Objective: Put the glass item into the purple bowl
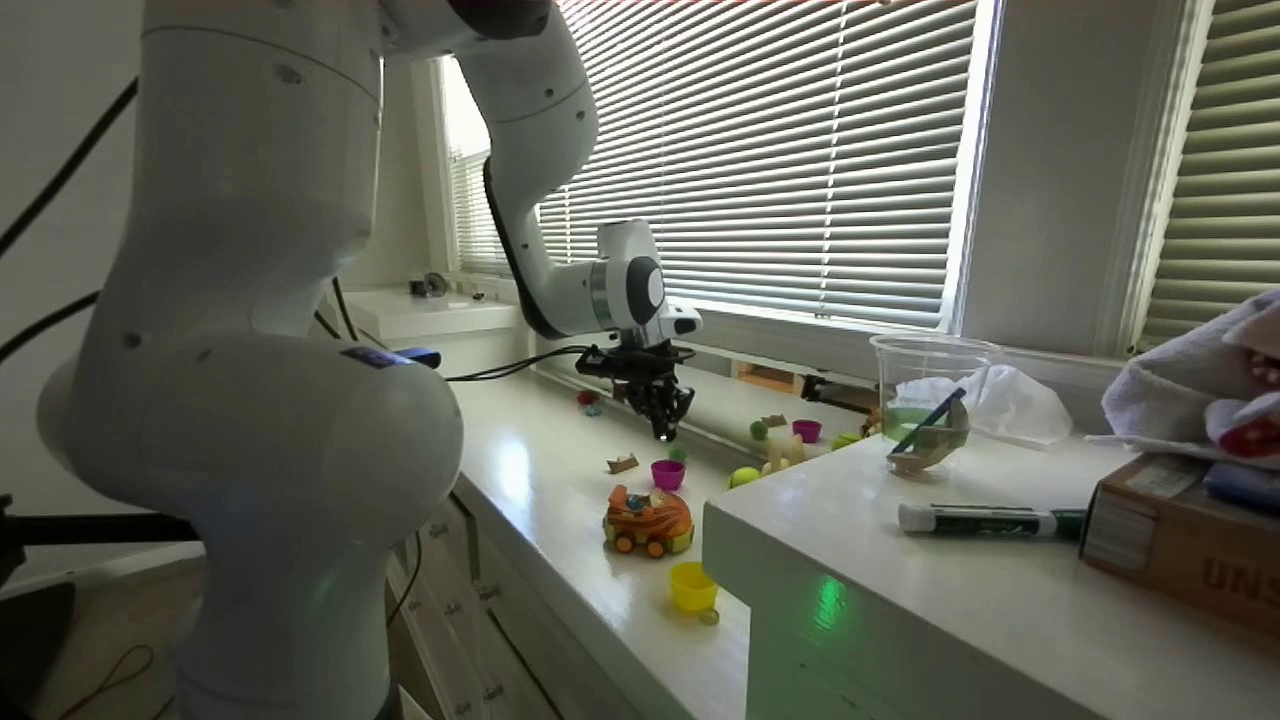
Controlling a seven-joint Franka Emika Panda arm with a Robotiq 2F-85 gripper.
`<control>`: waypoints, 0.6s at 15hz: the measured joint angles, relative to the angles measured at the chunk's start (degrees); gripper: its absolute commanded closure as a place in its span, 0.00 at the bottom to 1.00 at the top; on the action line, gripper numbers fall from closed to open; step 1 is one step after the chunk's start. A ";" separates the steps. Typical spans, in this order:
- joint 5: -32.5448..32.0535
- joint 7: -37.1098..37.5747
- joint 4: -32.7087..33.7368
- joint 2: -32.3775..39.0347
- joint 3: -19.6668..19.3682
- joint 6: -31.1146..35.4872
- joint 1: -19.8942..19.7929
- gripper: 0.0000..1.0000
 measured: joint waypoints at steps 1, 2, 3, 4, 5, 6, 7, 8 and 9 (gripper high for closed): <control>0.00 0.09 -0.24 -0.15 0.54 -0.22 -0.55 0.95; 0.00 0.23 -0.46 -0.15 0.95 -0.26 -1.07 0.95; 0.00 0.32 -0.74 -0.14 1.24 -0.26 -1.56 0.95; 0.00 0.36 -0.97 -0.08 1.44 -0.27 -2.06 0.95; -0.03 0.41 -1.03 0.07 1.56 -0.26 -2.55 0.95; -0.03 0.42 -1.03 0.25 1.62 -0.24 -2.97 0.95; -0.03 0.42 -1.03 0.44 1.73 -0.17 -3.42 0.95; -0.03 0.42 -1.03 0.65 1.85 0.00 -3.84 0.95; 0.01 0.42 -1.03 0.89 2.03 0.24 -4.23 0.95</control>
